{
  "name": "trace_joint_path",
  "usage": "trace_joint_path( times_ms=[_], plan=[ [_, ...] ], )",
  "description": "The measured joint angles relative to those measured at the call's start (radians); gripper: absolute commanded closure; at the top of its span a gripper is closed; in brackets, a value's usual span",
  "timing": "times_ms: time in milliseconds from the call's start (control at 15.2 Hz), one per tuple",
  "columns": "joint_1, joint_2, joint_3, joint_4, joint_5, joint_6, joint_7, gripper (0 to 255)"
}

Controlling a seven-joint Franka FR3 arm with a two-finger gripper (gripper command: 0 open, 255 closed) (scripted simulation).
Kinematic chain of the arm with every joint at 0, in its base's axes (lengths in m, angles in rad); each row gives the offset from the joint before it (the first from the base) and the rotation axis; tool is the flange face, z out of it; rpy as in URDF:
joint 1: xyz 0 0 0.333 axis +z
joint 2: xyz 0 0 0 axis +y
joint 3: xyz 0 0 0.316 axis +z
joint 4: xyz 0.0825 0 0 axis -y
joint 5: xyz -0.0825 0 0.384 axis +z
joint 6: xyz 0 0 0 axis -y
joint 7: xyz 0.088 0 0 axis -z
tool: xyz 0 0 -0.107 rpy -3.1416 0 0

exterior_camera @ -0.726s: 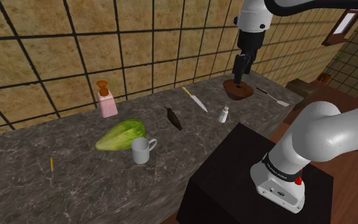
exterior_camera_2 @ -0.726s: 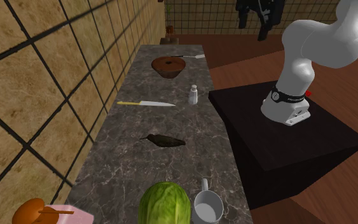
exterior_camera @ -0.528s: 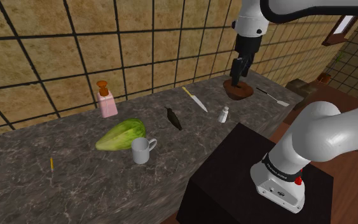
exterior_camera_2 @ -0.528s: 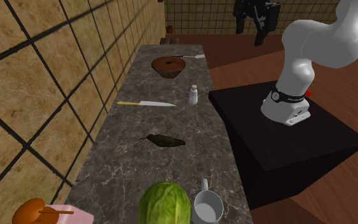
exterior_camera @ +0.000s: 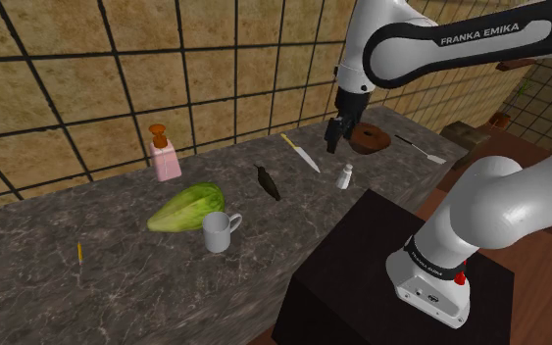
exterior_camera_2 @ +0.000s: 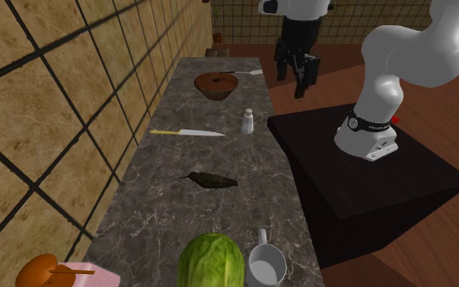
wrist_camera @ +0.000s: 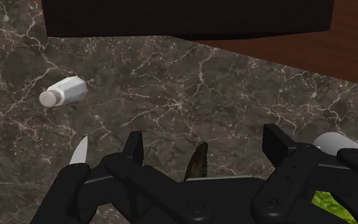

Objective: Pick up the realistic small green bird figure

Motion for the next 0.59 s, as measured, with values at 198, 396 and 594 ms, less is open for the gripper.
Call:
trace_joint_path(
  times_ms=[198, 396, 594],
  plan=[
    [-0.005, 0.079, -0.011, -0.039, 0.006, 0.153, -0.004, 0],
    [0.0, 0.177, -0.013, -0.053, 0.022, 0.3, 0.0, 0],
    [0.003, 0.293, -0.019, -0.054, 0.039, 0.453, -0.006, 0]
  ],
)
